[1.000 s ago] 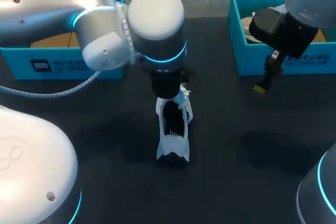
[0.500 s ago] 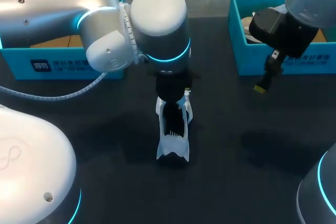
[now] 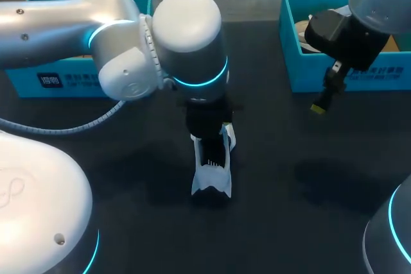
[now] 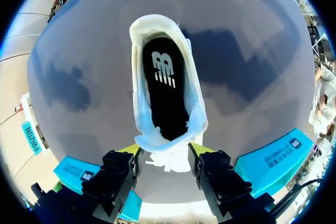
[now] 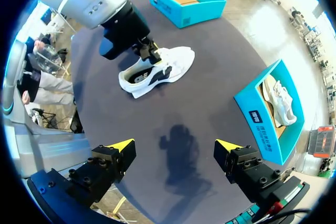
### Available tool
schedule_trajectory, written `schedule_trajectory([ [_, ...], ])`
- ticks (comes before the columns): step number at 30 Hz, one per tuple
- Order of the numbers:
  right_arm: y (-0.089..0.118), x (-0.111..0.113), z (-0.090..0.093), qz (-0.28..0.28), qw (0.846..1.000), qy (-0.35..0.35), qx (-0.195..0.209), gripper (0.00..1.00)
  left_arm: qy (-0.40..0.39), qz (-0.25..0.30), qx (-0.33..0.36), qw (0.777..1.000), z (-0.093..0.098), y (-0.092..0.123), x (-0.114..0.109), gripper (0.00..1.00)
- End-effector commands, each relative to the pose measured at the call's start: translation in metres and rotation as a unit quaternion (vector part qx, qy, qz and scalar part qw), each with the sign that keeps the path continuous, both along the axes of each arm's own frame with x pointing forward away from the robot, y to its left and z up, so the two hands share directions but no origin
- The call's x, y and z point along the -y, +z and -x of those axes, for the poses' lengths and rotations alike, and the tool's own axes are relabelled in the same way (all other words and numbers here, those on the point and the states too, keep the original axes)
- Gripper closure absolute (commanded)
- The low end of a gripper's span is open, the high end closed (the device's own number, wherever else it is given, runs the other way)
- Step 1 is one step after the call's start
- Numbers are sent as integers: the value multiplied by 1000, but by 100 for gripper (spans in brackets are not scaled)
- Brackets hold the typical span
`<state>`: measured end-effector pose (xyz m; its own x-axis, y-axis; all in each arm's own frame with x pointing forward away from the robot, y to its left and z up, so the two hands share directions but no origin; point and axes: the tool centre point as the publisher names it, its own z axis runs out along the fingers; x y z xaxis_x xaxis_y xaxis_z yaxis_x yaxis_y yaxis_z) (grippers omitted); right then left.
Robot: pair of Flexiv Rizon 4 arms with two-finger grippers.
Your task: Take the shoe out of the shoebox, open the shoe tongue, remove and reinsert the insole, then place the shoe into the shoebox
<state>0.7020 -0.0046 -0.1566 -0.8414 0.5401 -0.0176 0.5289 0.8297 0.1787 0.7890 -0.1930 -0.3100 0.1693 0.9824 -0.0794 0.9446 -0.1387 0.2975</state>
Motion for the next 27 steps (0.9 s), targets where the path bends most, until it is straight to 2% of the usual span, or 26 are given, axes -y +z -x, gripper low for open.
schedule_trajectory([
  [1, 0, -1, -2, 1, 1000, 0, -2, 0, 2, 1, 7, 1000, -8, 7, -5, 50],
  [7, 0, -1, -2, 1, 1000, 0, -2, 0, 0, 0, 13, 1000, -16, 9, 0, 50],
  [12, 0, -1, -2, 1, 1000, 0, -2, 0, -23, -19, 2, 1000, -9, 4, 1, 46],
  [15, 0, -1, -2, 1, 1000, 0, -2, 0, -27, -27, 0, 999, -6, -1, -2, 50],
  [27, 0, -1, -2, 1, 1000, 0, -2, 0, -48, -40, -12, 998, 14, -9, -9, 50],
])
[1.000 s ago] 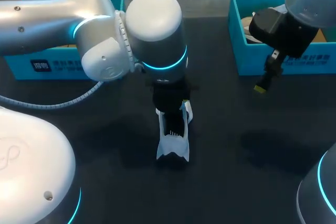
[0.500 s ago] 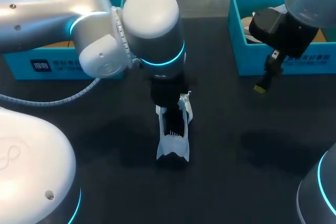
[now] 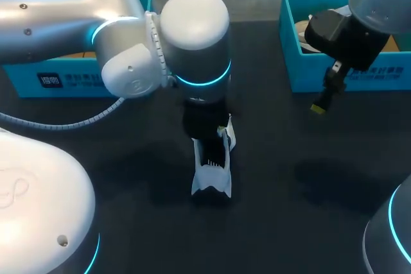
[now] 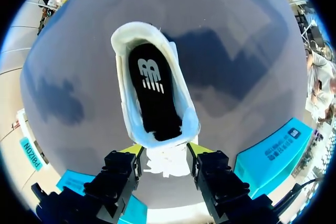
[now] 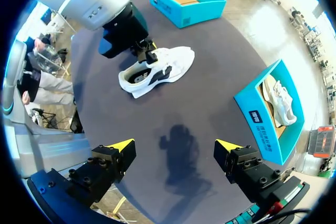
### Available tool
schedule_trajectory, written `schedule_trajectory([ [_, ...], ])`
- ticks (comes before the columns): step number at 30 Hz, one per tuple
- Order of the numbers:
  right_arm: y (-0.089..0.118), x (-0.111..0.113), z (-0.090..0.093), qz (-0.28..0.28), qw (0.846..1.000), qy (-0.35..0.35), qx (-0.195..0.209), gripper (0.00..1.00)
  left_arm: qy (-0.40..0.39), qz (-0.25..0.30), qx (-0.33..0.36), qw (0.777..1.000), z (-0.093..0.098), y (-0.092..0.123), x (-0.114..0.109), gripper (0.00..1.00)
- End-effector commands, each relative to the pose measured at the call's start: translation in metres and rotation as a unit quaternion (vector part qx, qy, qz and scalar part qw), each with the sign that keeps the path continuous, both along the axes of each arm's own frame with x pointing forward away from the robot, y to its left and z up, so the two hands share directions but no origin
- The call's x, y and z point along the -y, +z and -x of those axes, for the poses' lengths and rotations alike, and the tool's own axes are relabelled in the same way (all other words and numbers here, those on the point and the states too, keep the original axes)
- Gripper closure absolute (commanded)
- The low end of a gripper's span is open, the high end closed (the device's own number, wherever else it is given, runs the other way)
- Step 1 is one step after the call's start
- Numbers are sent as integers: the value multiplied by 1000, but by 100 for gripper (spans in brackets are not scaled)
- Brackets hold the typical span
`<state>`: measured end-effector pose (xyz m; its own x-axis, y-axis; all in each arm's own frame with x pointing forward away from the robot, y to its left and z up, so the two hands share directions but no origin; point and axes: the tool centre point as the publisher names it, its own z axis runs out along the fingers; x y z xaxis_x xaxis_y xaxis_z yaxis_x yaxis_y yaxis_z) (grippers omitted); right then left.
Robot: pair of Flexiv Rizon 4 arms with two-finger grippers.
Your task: Take the shoe out of the shoebox, open the shoe tongue, remove and reinsert the insole, then place the shoe into the shoebox
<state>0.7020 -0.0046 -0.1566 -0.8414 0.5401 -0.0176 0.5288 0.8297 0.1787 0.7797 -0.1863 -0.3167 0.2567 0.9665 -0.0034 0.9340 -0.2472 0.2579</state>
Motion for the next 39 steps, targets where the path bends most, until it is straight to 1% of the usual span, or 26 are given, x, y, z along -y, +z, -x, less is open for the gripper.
schedule_trajectory([
  [1, 0, -1, -2, 1, 1000, 0, -2, 0, -3, 1, 0, 1000, 5, -3, -2, 50],
  [4, 0, -1, -2, 1, 1000, 0, -2, 0, 3, 7, 1, 1000, 2, -1, -2, 51],
  [8, 0, -1, -2, 1, 1000, 0, -2, 0, 10, 19, 5, 1000, -3, 9, 2, 51],
  [11, 0, -1, -2, 1, 1000, 0, -2, 0, 10, 22, 3, 1000, -4, 10, 4, 51],
  [15, 0, -1, -2, 1, 1000, 0, -2, 0, 6, 21, -11, 1000, 5, 0, 8, 51],
  [22, 0, -1, -2, 1, 1000, 0, -2, 0, 1, 14, -44, 999, 31, -20, 12, 52],
  [26, 0, -1, -2, 1, 1000, 0, -2, 0, 3, 11, -52, 999, 37, -28, 10, 52],
  [35, 0, -1, -2, 1, 1000, 0, -2, 0, 23, 27, -34, 999, 31, -3, 0, 54],
  [36, 0, -1, -2, 1, 1000, 0, -2, 0, 26, 31, -30, 999, 31, -1, -1, 58],
  [39, 0, -1, -2, 1, 1000, 0, -2, 0, 31, 32, -25, 999, 28, 1, -2, 60],
])
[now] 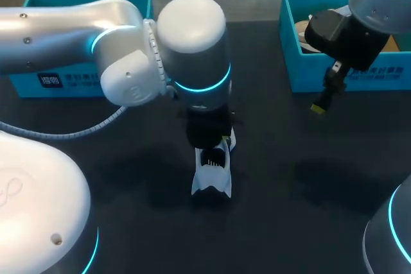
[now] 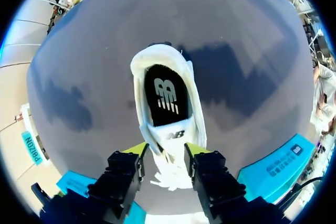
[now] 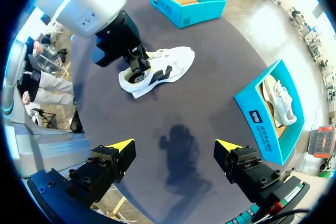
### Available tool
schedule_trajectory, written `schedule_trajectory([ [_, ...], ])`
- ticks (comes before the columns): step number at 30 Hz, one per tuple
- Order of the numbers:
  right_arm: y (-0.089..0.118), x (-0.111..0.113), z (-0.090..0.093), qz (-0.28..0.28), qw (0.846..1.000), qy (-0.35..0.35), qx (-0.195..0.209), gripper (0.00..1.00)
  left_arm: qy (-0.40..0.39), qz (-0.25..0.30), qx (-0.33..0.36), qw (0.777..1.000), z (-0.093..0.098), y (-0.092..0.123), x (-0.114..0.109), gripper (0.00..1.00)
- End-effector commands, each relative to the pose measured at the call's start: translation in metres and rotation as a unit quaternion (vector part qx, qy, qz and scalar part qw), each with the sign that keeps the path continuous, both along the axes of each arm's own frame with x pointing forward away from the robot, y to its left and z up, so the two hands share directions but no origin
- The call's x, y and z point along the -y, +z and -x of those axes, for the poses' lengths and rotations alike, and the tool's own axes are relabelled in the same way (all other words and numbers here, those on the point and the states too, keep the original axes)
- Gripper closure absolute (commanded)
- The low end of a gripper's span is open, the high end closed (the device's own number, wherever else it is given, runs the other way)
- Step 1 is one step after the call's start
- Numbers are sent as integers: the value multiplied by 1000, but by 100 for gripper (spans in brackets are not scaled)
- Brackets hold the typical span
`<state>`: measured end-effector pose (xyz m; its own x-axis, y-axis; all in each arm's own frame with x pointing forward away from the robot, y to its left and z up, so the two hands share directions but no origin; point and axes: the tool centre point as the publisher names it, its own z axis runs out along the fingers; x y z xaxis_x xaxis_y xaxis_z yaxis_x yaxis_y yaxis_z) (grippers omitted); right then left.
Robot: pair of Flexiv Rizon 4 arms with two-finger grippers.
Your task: Take the shoe out of the shoebox, open the shoe tongue, remove and reinsert the insole, then place the shoe into the shoebox
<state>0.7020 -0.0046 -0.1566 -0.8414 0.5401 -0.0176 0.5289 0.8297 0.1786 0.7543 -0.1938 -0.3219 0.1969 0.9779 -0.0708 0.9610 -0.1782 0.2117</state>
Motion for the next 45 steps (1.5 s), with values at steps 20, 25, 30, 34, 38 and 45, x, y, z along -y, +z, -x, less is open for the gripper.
schedule_trajectory([
  [20, 0, -1, -2, 1, 1000, 0, -2, 0, 42, -4, -26, 999, 4, -26, -8, 92],
  [25, 0, -1, -2, 1, 1000, 0, -2, 0, 50, -6, -30, 998, 6, -23, -9, 90],
  [30, 0, -1, -2, 1, 1000, 0, -2, 0, 81, 0, -38, 996, 8, -3, -10, 73],
  [34, 0, -1, -2, 1, 1000, 0, -2, 0, 123, 18, -51, 991, 12, 13, -10, 72],
  [38, 0, -1, -2, 1, 1000, 0, -2, 0, 184, 22, -48, 982, 18, 26, -11, 69],
  [45, 0, -1, -2, 1, 1000, 0, -2, 0, 301, 34, -60, 951, 29, 36, -22, 65],
])
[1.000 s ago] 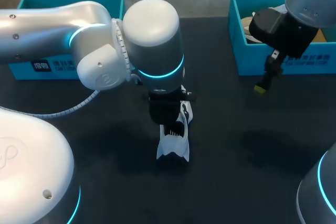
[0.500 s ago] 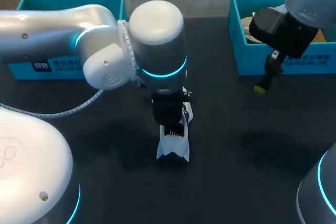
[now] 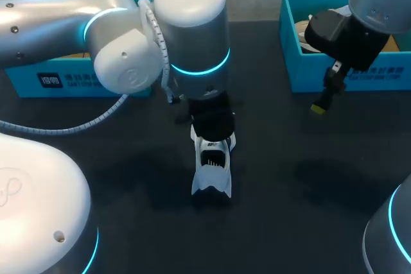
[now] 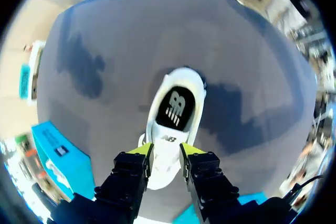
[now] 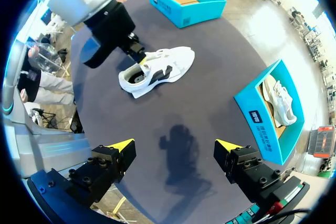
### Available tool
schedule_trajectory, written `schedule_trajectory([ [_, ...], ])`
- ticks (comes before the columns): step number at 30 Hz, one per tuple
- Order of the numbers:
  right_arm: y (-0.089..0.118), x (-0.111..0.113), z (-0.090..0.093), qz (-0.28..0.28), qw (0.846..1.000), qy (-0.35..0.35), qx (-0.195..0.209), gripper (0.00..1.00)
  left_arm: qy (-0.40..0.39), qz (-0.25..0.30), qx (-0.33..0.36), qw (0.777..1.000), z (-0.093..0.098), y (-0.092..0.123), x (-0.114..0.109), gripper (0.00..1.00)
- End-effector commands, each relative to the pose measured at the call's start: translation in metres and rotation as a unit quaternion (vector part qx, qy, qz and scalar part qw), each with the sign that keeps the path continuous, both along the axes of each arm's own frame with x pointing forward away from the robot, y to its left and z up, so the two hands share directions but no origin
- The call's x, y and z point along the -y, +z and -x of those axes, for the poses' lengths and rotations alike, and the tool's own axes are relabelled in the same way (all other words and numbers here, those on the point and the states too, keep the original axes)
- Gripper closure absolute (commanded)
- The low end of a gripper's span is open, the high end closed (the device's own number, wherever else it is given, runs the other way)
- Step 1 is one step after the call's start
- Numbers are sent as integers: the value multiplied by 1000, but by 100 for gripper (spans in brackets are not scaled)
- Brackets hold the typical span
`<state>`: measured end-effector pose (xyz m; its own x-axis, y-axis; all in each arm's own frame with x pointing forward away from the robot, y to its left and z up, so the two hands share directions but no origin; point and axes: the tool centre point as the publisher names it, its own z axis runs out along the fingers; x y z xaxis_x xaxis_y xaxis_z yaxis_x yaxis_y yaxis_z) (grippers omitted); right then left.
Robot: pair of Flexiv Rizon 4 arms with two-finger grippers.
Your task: Take the shoe out of the shoebox, open the shoe tongue, remove and reinsert the insole, then place the shoe into the shoebox
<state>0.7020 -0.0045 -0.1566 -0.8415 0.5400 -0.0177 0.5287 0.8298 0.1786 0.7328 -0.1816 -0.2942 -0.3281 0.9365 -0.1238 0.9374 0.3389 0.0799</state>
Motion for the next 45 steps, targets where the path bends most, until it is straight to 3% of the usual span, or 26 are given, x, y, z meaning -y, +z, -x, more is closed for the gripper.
schedule_trajectory([
  [1, 0, -1, -2, 1, 1000, 0, -2, 0, 67, 1, 2, 998, 8, 9, -13, 55],
  [9, 0, -1, -2, 1, 1000, 0, -2, 0, 264, 29, -22, 964, 19, 23, -52, 51],
  [10, 0, -1, -2, 1, 1000, 0, -2, 0, 280, 31, -24, 959, 22, 23, -56, 46],
  [11, 0, -1, -2, 1, 1000, 0, -2, 0, 299, 31, -29, 953, 25, 23, -59, 21],
  [13, 0, -1, -2, 1, 1000, 0, -2, 0, 323, 37, -39, 945, 30, 24, -63, 0],
  [16, 0, -1, -2, 1, 1000, 0, -2, 0, 339, 63, -68, 936, 35, 28, -70, 0],
  [34, 0, -1, -2, 1, 1000, 0, -2, 0, 339, 63, -68, 936, 35, 28, -70, 0],
  [40, 0, -1, -2, 1, 1000, 0, -2, 0, 417, 49, -64, 906, 50, 33, -57, 0],
  [45, 0, -1, -2, 1, 1000, 0, -2, 0, 483, 25, -51, 874, 55, 22, -55, 0],
])
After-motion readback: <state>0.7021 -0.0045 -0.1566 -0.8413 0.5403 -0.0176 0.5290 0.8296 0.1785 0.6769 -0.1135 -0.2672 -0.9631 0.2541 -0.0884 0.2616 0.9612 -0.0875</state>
